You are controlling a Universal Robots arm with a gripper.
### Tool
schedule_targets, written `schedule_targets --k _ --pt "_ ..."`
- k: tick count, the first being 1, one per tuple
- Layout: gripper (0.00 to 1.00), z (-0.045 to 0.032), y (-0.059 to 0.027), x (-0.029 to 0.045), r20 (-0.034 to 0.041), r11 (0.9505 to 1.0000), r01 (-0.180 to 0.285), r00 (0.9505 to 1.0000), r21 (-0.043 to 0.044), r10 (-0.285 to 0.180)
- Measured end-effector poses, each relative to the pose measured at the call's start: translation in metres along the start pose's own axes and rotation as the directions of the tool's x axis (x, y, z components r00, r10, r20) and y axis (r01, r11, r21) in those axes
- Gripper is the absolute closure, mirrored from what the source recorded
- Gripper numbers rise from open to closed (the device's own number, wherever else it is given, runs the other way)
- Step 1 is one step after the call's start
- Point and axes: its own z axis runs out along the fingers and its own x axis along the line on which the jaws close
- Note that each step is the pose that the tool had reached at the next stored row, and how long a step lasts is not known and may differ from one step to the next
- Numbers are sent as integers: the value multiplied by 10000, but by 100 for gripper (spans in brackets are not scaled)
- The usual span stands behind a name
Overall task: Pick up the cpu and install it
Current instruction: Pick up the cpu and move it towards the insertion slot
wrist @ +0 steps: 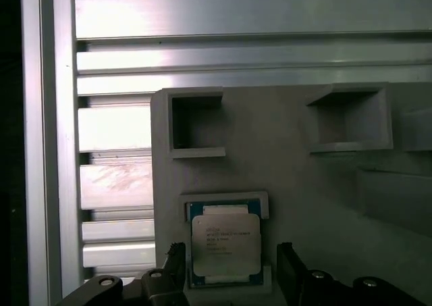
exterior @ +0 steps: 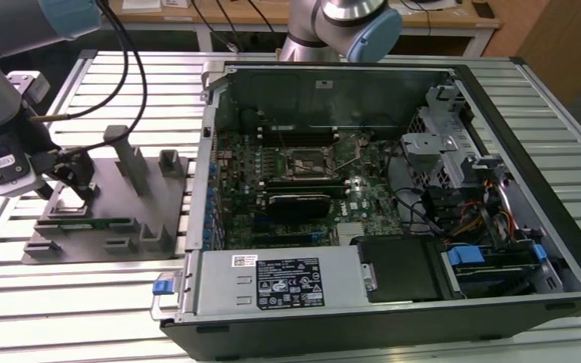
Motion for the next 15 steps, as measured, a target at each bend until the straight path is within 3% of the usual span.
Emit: schedule_targets --k 15 --pt "35 79 -3 3 2 10000 3 10000 43 -3"
